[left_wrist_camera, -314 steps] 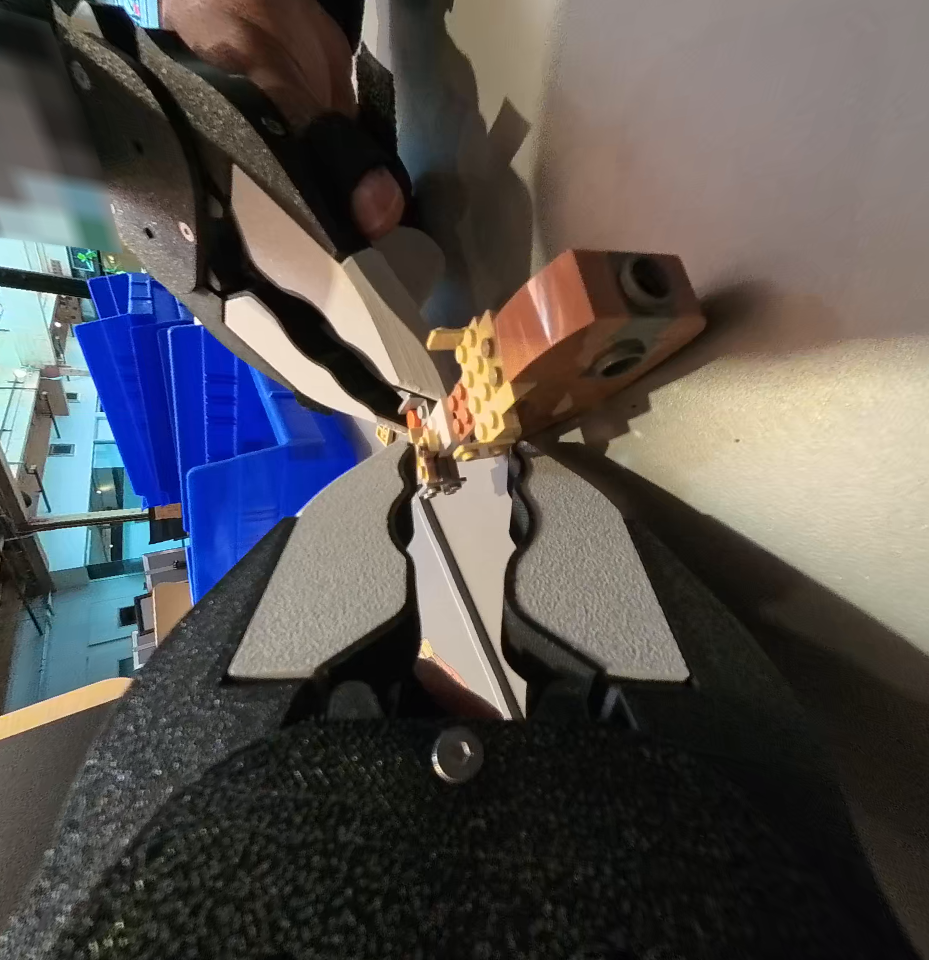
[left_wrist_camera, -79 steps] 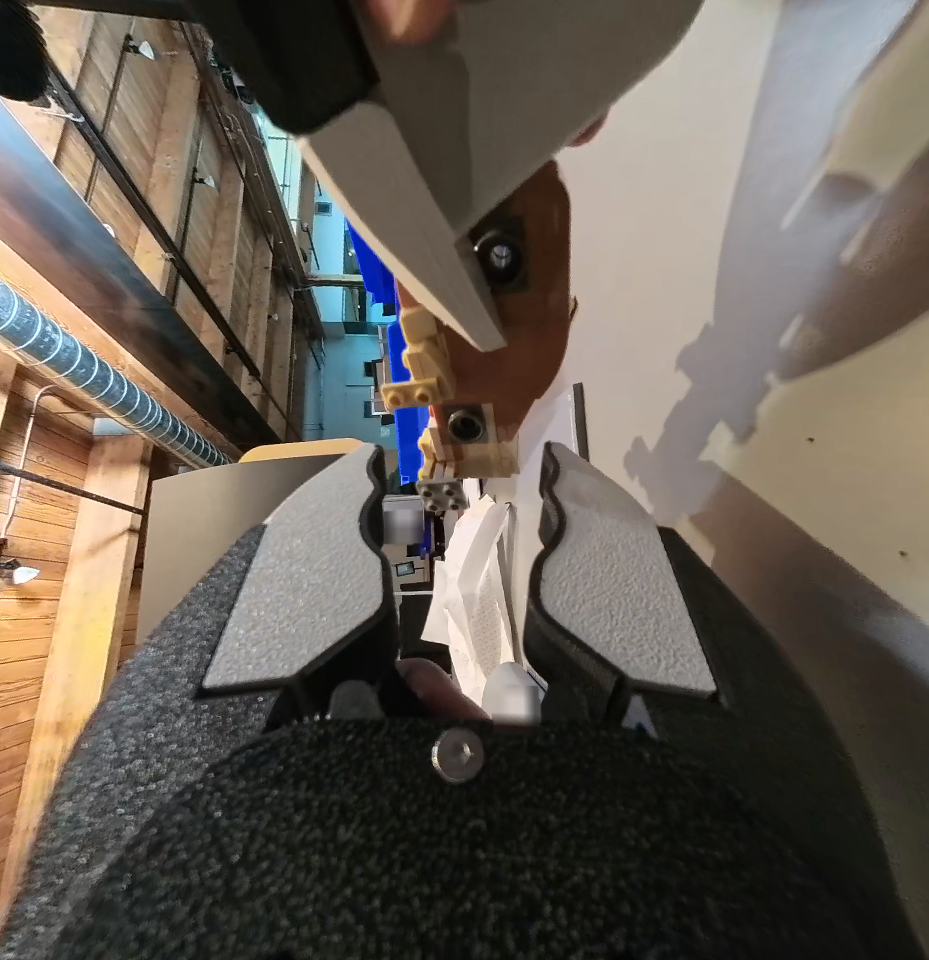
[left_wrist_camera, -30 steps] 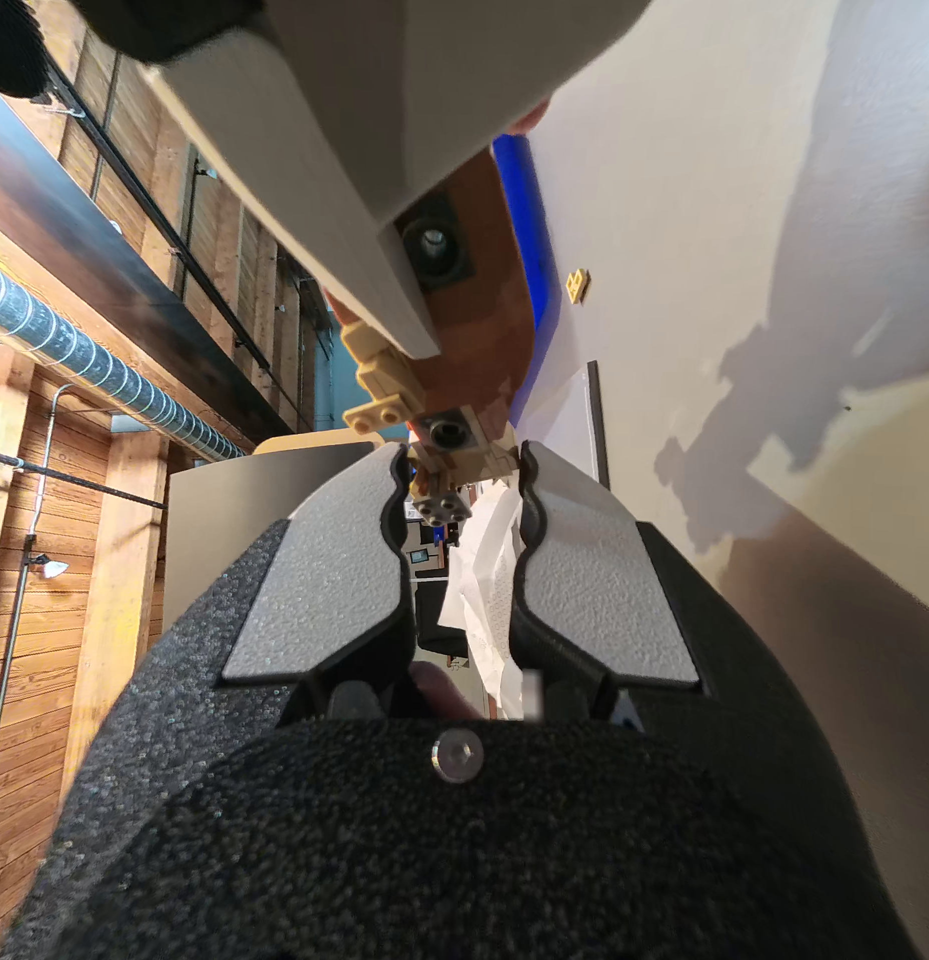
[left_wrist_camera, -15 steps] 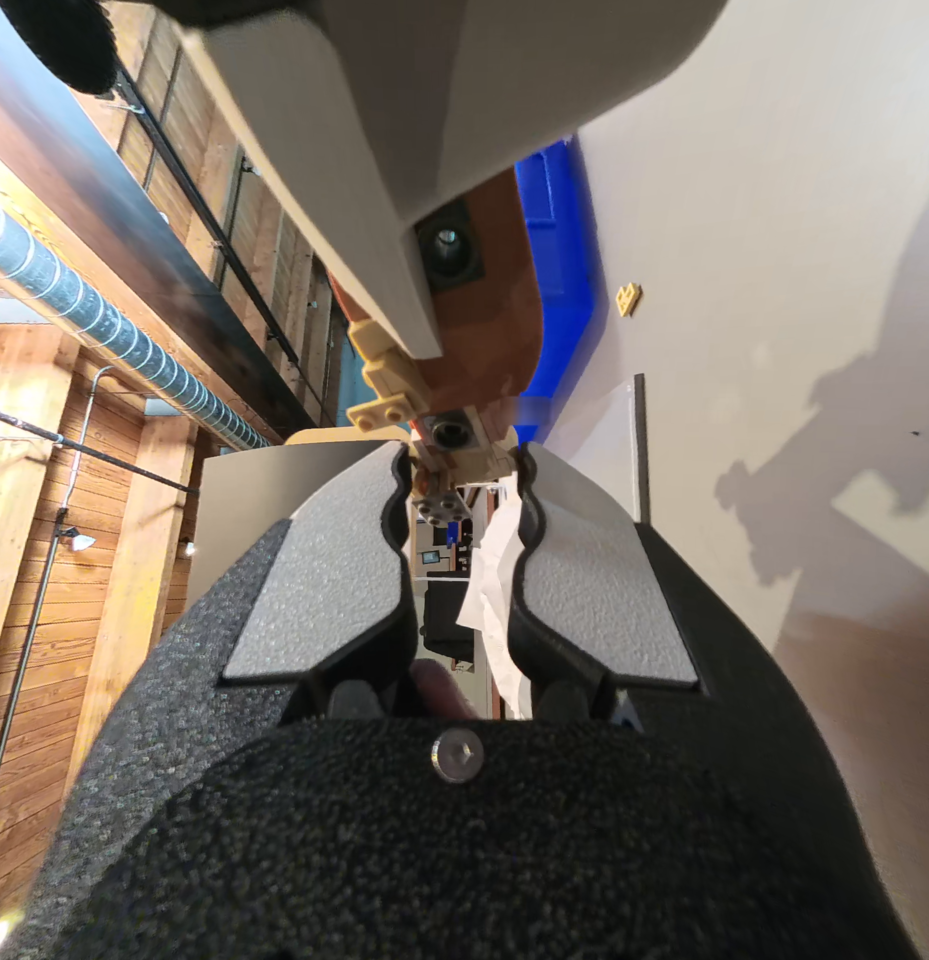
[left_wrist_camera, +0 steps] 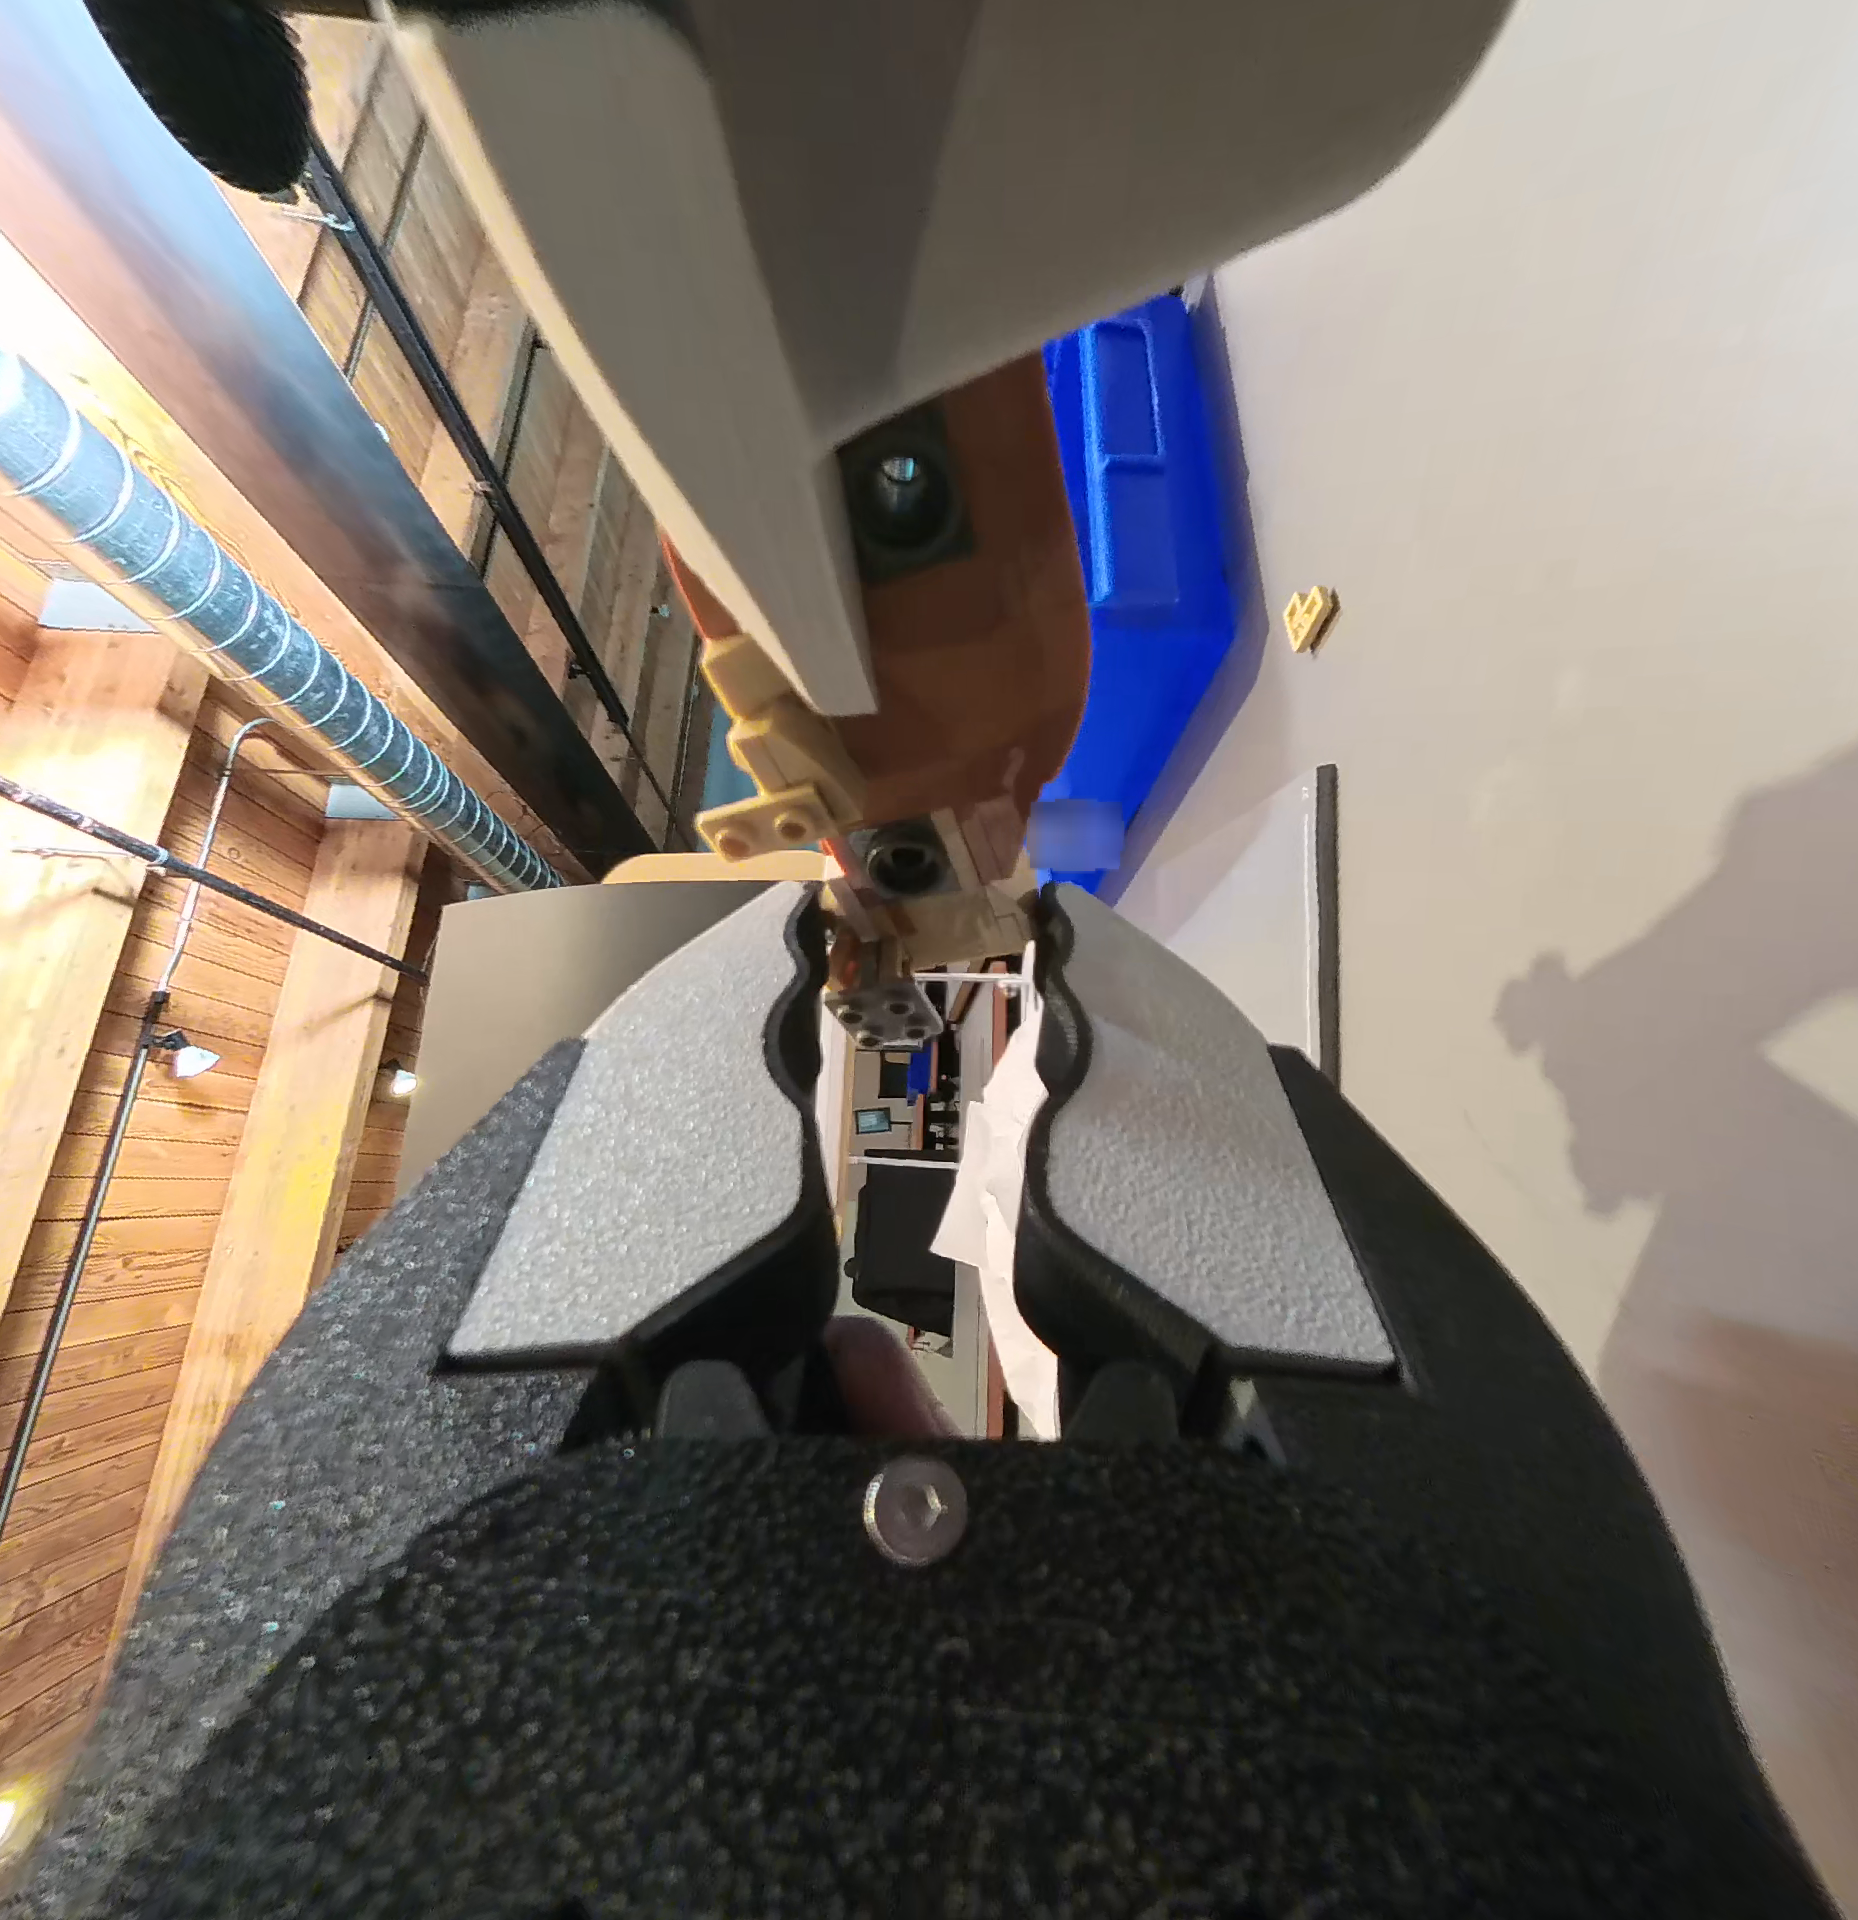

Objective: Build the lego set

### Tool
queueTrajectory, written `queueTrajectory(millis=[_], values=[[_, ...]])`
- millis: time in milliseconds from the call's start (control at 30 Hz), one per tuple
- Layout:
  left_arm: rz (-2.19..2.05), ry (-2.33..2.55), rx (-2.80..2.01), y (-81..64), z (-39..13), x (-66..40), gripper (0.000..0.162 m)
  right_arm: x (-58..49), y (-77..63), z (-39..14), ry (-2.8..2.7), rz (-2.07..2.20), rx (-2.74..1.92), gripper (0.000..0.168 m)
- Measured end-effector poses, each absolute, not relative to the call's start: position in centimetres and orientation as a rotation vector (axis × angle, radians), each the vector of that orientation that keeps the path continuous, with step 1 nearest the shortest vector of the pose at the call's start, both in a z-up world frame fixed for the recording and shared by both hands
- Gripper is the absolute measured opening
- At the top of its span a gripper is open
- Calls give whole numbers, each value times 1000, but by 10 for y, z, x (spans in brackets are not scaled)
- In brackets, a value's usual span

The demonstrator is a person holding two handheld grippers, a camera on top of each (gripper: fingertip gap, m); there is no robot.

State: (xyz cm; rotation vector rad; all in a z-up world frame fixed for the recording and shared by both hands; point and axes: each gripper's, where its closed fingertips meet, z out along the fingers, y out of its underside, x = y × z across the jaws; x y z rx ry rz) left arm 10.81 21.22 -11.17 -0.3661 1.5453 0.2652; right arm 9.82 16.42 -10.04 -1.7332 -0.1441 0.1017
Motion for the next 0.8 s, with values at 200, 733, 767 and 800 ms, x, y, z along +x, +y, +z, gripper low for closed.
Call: queueTrajectory(millis=[200,733,767,800], values=[[300,1531,-357,213,-109,108,38,98,165,-99,-140,95,-1722,20],[298,1491,-337,208,-102,110,39,103,163,-88,-82,88,-1651,17],[299,1490,-338,208,-102,110,39,103,163,-88,-80,87,-1648,17],[299,1489,-339,208,-102,110,39,103,163,-87,-77,84,-1644,18]])
